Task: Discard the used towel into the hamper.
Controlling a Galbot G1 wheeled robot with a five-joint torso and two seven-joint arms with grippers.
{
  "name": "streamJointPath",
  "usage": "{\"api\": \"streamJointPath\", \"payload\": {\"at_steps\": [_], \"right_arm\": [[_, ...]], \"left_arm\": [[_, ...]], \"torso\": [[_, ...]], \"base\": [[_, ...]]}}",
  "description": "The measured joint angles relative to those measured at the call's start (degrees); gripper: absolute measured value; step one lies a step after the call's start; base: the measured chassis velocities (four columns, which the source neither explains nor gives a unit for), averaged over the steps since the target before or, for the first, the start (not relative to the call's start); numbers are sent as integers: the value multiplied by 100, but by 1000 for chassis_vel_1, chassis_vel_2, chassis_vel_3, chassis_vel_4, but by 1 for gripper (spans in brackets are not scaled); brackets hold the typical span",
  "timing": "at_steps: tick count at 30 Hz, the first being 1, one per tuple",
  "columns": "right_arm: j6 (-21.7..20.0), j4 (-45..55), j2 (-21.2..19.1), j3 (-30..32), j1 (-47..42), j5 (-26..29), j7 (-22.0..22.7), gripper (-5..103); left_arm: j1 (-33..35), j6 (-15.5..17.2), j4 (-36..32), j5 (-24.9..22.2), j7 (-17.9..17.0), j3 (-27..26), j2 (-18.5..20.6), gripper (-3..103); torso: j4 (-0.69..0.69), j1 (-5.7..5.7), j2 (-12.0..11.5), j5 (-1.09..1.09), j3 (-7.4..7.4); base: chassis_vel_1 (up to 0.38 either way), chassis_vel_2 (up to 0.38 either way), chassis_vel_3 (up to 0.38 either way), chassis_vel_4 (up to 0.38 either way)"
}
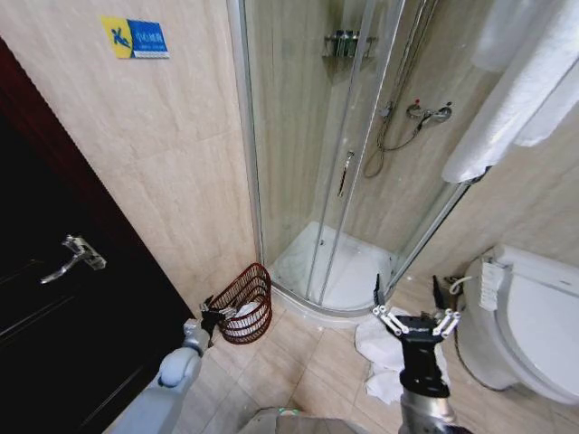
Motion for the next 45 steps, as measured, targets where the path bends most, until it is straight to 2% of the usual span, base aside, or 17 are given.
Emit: {"api": "streamJointPath", "payload": {"at_steps": [1, 4, 5, 7, 8, 9, 13, 15, 18, 22, 24, 25, 30, 34, 37, 38, 45], "right_arm": [[0, 0, 0, 0, 0, 0, 0, 100], [-177, 170, 0, 33, 68, 126, 0, 100], [-177, 170, 0, 33, 68, 126, 0, 100], [-289, 254, 0, 54, 114, 214, 1, 100], [-289, 254, 0, 54, 114, 214, 1, 100], [-389, 301, 0, 60, 148, 273, 5, 100], [-514, 366, -11, 78, 202, 344, 19, 100], [-741, 379, -27, 105, 222, 488, 70, 100], [-951, 381, -71, 135, 293, 630, 107, 100], [-1118, 381, -129, 167, 377, 741, 143, 100], [-1219, 381, -160, 172, 396, 817, 164, 100], [-1219, 381, -160, 172, 396, 817, 164, 100], [-1524, 378, -216, 175, 430, 941, 157, 100], [-1707, 375, -263, 233, 468, 1134, 89, 100], [-1749, 374, -265, 242, 478, 1163, 71, 100], [-1755, 373, -264, 242, 479, 1163, 64, 100], [-1825, 370, -249, 233, 465, 1137, 47, 100]], "left_arm": [[0, 0, 0, 0, 0, 0, 0, 100], [599, 48, -726, 108, -44, -271, -253, 100], [599, 48, -726, 108, -44, -271, -253, 100], [891, 3, -1079, 481, -30, -476, -473, 100], [891, 3, -1079, 481, -30, -476, -473, 100], [1038, -111, -1251, 881, 36, -661, -711, 100], [1233, -129, -1562, 1176, 69, -757, -1073, 100], [1340, -147, -1811, 1451, 129, -806, -1327, 100], [1403, -127, -2072, 1535, 225, -905, -1458, 100], [1468, 129, -2482, 1416, 272, -1037, -1514, 100], [1556, 368, -2921, 1185, 300, -1109, -1547, 100], [1556, 368, -2921, 1185, 300, -1109, -1547, 100], [1706, 809, -3778, 630, 441, -1202, -1657, 99], [1806, 1011, -4124, 587, 488, -1153, -1820, 99], [1870, 1037, -4189, 673, 527, -1059, -1913, 99], [1881, 1037, -4192, 708, 553, -1041, -1941, 96], [1885, 1030, -4123, 763, 636, -1020, -1971, 100]], "torso": [[0, 0, 0, 0, 0], [2, -1, 0, 0, 0], [2, -1, 0, 0, 0], [1, 0, 0, 1, 0], [1, 0, 0, 1, 0], [1, -1, 0, 1, 0], [1, 0, 0, -2, 0], [1, 0, 0, 0, 0], [0, 0, 0, 0, 0], [0, 1, 0, 0, 0], [0, 1, 0, 0, 0], [0, 1, 0, 0, 0], [0, 0, 0, 0, 0], [1, 0, 0, 0, 0], [1, 0, 0, 0, 0], [1, 0, 0, 0, 0], [1, 0, 0, -1, 0]], "base": [[0, 0, 0, 0], [0, 0, 0, 0], [0, 0, 0, 0], [0, 0, 0, 0], [0, 0, 0, 0], [0, 0, 0, 0], [0, 0, 0, 0], [0, 0, 0, 0], [0, 0, 0, 0], [0, 0, 0, 0], [0, 0, 0, 0], [0, 0, 0, 0], [0, 0, 0, 0], [0, 0, 0, 0], [0, 0, 0, 0], [0, 0, 0, 0], [0, 0, 0, 0]]}}
